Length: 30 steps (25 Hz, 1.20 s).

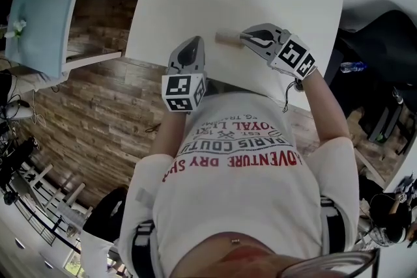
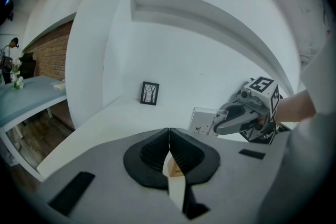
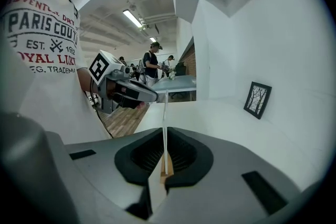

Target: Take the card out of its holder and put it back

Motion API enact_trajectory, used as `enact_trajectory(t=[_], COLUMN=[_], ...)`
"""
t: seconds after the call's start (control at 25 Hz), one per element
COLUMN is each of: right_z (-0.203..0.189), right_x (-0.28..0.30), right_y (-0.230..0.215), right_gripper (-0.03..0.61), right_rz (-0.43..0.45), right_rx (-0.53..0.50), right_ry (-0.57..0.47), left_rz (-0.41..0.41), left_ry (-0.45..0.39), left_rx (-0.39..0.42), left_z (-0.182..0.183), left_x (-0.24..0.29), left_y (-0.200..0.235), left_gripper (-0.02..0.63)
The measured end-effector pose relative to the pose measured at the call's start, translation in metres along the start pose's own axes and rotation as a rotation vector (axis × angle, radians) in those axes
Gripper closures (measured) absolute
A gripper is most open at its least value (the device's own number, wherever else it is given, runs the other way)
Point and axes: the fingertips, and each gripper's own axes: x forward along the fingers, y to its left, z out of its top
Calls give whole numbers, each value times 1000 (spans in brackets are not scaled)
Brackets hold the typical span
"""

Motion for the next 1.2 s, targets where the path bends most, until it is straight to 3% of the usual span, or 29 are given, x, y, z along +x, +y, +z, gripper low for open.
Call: enact_trajectory(t=[0.28,1.2], right_z=[-10,-56], right_x=[7,25], right_y=[2,-6], right_gripper=[543,543], right_rz=[26,-9], right_rx=[-21,121], right_ry=[44,34], left_rz=[8,-15], left_ry=[7,48], left_rx=[-6,12], left_z=[-3,-13], left_x=[0,10], left_y=[1,9], left_gripper=[589,589])
